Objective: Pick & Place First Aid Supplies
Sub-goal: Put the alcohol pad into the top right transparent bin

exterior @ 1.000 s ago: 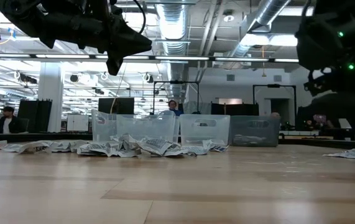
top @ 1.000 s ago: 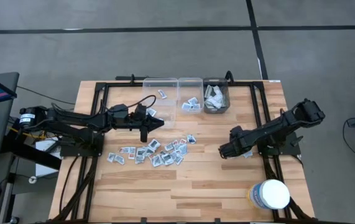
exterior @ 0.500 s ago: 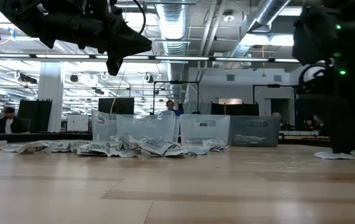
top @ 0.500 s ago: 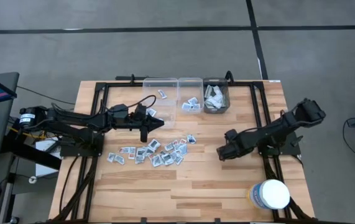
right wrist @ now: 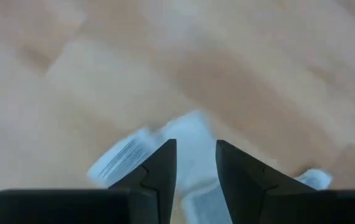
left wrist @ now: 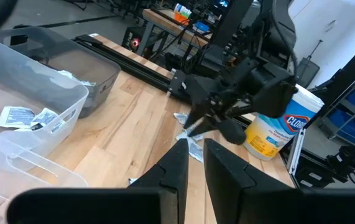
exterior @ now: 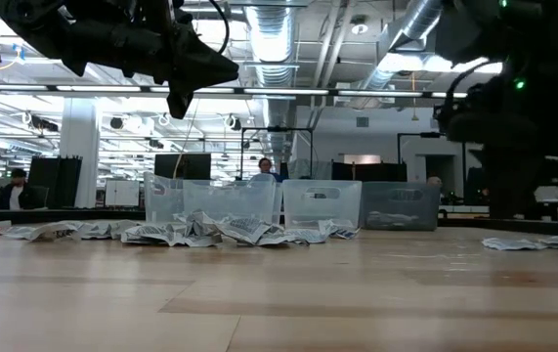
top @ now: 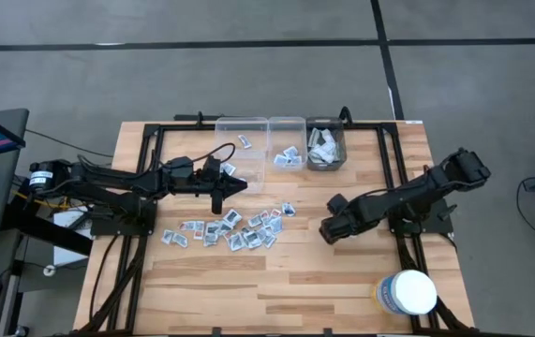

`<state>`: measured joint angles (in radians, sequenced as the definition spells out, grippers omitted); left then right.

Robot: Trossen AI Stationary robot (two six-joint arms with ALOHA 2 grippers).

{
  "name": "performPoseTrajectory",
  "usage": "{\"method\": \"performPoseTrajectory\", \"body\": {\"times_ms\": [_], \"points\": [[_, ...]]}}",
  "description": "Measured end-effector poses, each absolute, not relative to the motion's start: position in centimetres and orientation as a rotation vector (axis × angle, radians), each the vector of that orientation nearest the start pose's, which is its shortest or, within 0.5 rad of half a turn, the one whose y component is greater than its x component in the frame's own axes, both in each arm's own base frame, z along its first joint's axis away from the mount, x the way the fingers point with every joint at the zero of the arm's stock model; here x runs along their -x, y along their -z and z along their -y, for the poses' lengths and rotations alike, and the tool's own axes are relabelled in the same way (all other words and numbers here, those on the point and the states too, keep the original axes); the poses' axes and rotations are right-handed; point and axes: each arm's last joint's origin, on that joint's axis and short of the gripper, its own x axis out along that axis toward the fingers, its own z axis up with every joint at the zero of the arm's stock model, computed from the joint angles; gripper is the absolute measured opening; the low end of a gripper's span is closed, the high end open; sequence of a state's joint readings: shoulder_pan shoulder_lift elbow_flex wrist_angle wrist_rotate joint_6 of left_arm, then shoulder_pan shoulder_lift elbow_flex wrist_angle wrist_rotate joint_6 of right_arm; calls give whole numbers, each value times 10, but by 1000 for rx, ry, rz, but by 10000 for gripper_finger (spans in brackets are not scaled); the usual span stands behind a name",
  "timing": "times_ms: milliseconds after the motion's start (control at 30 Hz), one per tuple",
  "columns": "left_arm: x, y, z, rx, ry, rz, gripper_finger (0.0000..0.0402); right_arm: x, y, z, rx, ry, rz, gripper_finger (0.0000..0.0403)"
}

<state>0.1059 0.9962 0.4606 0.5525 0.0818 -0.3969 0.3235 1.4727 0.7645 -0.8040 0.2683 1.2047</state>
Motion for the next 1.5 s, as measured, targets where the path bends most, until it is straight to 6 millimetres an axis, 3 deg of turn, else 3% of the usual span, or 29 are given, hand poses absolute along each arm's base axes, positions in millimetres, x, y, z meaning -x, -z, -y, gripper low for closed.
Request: {"method": "performPoseTrajectory", "body": {"times_ms": [167,400,767,1033,1167,1367,1500], "points": [[-213,-253,-20,396,-21,18,51,-216,-161,-74,-516,583,-1362,107],[-213,-253,-20,396,-21,15,51,-201,-159,-80,-419,588,-1487,107],[-213,-253,-20,396,-21,15,51,-202,-153,-80,-324,504,-1518,107],[-214,-252,-20,397,-22,11,51,-192,-132,-80,-363,471,-1489,106],[-214,-252,-20,397,-22,10,51,-191,-132,-80,-384,487,-1485,84],[-214,-252,-20,397,-22,10,51,-192,-135,-81,-388,499,-1498,9],[-214,-252,-20,397,-22,9,51,-200,-144,-82,-399,491,-1482,10]]}}
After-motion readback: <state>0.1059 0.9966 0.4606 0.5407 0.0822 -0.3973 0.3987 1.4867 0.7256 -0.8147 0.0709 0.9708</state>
